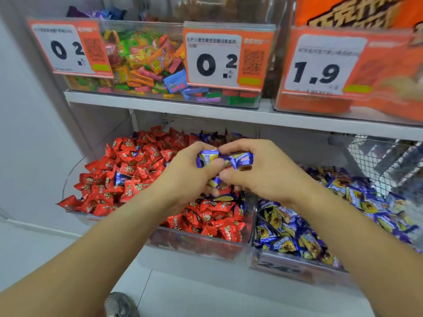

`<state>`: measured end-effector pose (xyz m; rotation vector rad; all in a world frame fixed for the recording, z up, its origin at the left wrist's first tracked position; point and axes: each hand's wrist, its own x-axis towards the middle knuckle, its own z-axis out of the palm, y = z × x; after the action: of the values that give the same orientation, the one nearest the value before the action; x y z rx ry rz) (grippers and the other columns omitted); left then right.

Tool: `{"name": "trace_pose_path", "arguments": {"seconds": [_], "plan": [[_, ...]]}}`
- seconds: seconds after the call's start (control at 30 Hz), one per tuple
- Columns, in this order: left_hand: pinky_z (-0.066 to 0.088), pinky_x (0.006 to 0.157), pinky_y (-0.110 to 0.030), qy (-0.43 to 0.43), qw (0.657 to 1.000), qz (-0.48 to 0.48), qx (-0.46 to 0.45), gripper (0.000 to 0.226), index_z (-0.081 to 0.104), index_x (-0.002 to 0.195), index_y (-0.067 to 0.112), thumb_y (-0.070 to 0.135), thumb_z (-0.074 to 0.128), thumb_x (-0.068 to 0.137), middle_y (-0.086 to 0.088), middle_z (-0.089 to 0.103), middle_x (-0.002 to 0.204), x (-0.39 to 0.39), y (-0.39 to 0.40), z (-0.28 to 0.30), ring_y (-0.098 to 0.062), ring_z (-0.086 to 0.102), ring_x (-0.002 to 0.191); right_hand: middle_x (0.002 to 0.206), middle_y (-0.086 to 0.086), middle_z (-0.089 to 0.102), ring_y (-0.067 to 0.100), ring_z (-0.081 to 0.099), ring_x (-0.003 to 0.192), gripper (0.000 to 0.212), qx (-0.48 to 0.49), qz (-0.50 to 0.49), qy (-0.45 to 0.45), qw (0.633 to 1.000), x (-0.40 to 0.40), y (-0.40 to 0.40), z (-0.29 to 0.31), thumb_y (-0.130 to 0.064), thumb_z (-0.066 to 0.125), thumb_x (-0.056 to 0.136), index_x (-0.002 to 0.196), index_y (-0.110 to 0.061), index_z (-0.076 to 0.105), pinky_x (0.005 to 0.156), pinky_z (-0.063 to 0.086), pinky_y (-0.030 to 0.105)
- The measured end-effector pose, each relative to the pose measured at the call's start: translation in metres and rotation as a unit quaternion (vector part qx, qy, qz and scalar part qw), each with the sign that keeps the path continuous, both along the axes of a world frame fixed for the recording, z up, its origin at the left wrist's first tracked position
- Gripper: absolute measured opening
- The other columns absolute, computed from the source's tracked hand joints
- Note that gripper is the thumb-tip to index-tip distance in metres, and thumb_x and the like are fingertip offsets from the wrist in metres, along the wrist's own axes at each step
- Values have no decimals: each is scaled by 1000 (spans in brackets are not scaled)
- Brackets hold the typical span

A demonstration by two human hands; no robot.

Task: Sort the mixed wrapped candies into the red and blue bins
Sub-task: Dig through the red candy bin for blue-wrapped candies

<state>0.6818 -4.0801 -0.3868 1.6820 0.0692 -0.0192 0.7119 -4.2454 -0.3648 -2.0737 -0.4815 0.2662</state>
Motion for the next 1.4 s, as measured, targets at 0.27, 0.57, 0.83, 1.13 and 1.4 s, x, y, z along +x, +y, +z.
{"name": "trace_pose_path", "arguments": {"seconds": [0.27, 0.57, 0.83, 1.13, 1.4], "plan": [[45, 71, -25, -160, 922, -129, 327, 26, 57, 106, 29, 11, 62, 88, 0, 59, 99, 11, -96, 15, -16, 60, 81, 77, -24, 70, -5, 56, 58, 16, 21, -218, -94, 971, -24, -127, -18, -42, 63, 92, 95, -31, 74, 65, 41, 22], [10, 118, -60, -200, 810, -261, 485, 75, 24, 151, 38, 40, 62, 87, -17, 20, 157, 16, -147, 7, -33, 6, 148, 119, -7, 67, 17, 64, 99, 23, -101, -250, -109, 957, -20, -169, -39, -33, 54, 100, 120, -29, 63, 93, 46, 35], [46, 82, -25, -249, 849, -111, 452, 18, 66, 107, 31, 38, 61, 91, 13, 59, 99, 14, -24, -12, -1, 55, 92, 98, -8, 69, 5, 63, 88, 18, -114, -196, -280, 933, -22, -121, -19, -14, 63, 92, 104, -22, 73, 88, 52, 30], [42, 94, -24, -123, 797, -245, 538, 47, 70, 107, 24, 61, 51, 87, 9, 58, 112, 19, 41, -36, -2, 49, 98, 114, 1, 59, 19, 56, 103, 24, -282, 64, -289, 912, -12, 7, -9, -31, 58, 95, 117, -21, 62, 91, 48, 38], [47, 73, -27, -163, 811, -203, 525, 22, 65, 100, 25, 38, 73, 84, 10, 63, 91, 17, 75, -35, -4, 54, 80, 120, 2, 62, 25, 57, 113, 72, -518, 131, -151, 831, 33, 45, -15, -49, 86, 68, 130, -25, 58, 90, 53, 41]]}}
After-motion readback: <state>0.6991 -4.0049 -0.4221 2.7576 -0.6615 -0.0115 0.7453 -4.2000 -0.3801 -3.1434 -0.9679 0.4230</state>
